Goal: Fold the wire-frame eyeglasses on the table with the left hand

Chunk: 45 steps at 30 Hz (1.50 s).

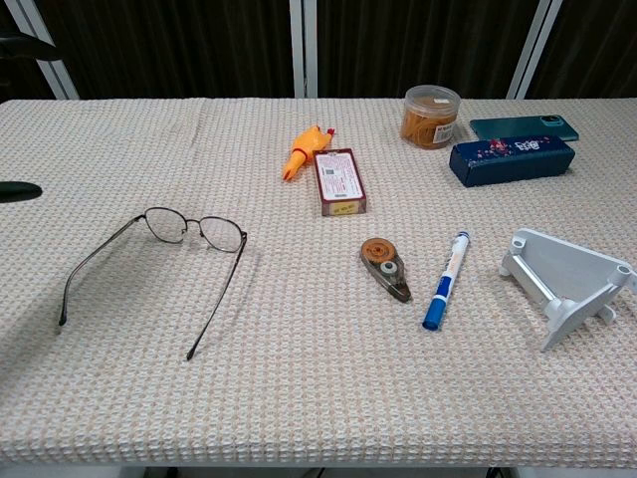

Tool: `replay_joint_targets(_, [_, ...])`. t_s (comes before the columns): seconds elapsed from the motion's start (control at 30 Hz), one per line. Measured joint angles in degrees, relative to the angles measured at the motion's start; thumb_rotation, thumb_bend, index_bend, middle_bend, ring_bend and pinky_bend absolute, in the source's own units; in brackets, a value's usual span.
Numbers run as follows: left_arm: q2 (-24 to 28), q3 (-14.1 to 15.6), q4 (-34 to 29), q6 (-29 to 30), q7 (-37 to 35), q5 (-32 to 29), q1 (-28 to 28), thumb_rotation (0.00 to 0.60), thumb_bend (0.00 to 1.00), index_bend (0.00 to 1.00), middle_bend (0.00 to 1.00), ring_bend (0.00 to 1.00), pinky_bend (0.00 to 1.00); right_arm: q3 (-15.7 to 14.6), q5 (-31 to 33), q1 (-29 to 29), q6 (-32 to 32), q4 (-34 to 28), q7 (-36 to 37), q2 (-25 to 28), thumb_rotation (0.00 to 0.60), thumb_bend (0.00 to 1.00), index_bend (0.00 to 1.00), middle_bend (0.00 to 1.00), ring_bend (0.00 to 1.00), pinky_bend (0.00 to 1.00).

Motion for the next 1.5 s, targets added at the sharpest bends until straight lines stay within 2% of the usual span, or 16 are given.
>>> replay_joint_targets(0.33, [-0.2,0.2,0.7,-0.3,-0.6,0.4,-0.2,0.336,0.03,0.08,0.05,0.05,0.18,0.0,0.0,0.1,0.0,0.6,0.0,-0.6,0.6,0.46,0.0,0.0,0.0,0.0])
replay_joint_targets(0.47, [-0.4,1.3,0.3,-1.4,-0.7,1.2,-0.5,0.352,0.05,0.1,0.07,0.05,0.18,0.3,0.3,0.1,0.1,0.5,0.0,-0.5,0.6,0.46,0.0,0.0,0.0,0.0])
replay_joint_targets(0.73, [-3.6,3.4,1.3,-6.2,4.4,3.5,-2.5,0.386,0.2,0.28,0.07,0.05,0.18,0.7,0.7,0.1,0.2,0.0,-0.4,-0.3,0.6,0.46,0.0,0.0,0.0,0.0])
replay_joint_targets(0.8, [-4.7,3.6,1.4,-8.3,3.7,3.5,-3.4,0.385,0.3,0.32,0.06,0.05,0.18,0.7,0.9,0.0,0.3,0.0,-0.5,-0.3,0.6,0.46,0.0,0.0,0.0,0.0])
replay_joint_targets(0.87, [-5.7,3.6,1.6,-9.7,2.9,3.5,-4.3,0.424,0.33,0.35,0.06,0.04,0.18,0.7,1.3,-0.1,0.3,0.1,-0.6,-0.3,0.6,0.46,0.0,0.0,0.0,0.0])
replay_joint_targets(0.93, [-7.1,3.4,2.0,-11.4,3.3,3.2,-5.4,0.465,0.35,0.37,0.13,0.07,0.21,0.8,1.9,-0.2,0.1,0.1,-0.4,-0.4,0.6,0.46,0.0,0.0,0.0,0.0])
replay_joint_targets(0.97, [-7.6,3.3,2.1,-12.4,3.8,2.8,-5.8,0.471,0.36,0.37,0.21,0.11,0.26,0.8,1.9,-0.2,0.0,0.2,-0.4,-0.4,0.6,0.46,0.0,0.0,0.0,0.0])
replay_joint_targets(1.03, [-8.9,2.8,2.4,-15.0,6.0,1.4,-6.7,0.462,0.37,0.37,0.38,0.25,0.41,0.8,1.8,-0.3,0.1,0.3,-0.6,-0.4,0.6,0.46,0.0,0.0,0.0,0.0])
replay_joint_targets(1.1, [-10.2,2.3,2.7,-16.6,9.1,-0.2,-7.3,0.46,0.37,0.36,0.51,0.38,0.54,0.8,1.8,-0.4,0.3,0.4,-0.6,-0.2,0.6,0.46,0.0,0.0,0.0,0.0])
replay_joint_targets(1.17, [-11.1,1.8,2.9,-17.8,11.7,-2.0,-7.8,0.468,0.39,0.33,0.61,0.48,0.63,0.9,2.1,-0.5,0.4,0.4,-0.4,-0.1,0.6,0.46,0.0,0.0,0.0,0.0])
replay_joint_targets(1.3, [-12.3,0.5,2.9,-19.4,16.7,-6.4,-8.2,0.57,0.41,0.31,0.81,0.66,0.78,1.1,3.0,-0.6,0.2,0.9,0.4,0.1,0.6,0.46,0.0,0.0,0.0,0.0])
replay_joint_targets(1.4, [-12.9,-0.2,2.8,-19.4,19.4,-8.5,-8.2,0.58,0.43,0.31,0.87,0.71,0.82,1.1,3.4,-0.6,-0.1,1.6,0.8,-0.2,0.6,0.46,0.0,0.0,0.0,0.0])
replay_joint_targets(1.5, [-13.0,-0.6,2.5,-19.8,21.1,-10.2,-8.4,0.585,0.44,0.31,0.89,0.72,0.82,1.0,3.7,-0.5,-0.4,2.1,1.0,-0.6,0.6,0.46,0.0,0.0,0.0,0.0])
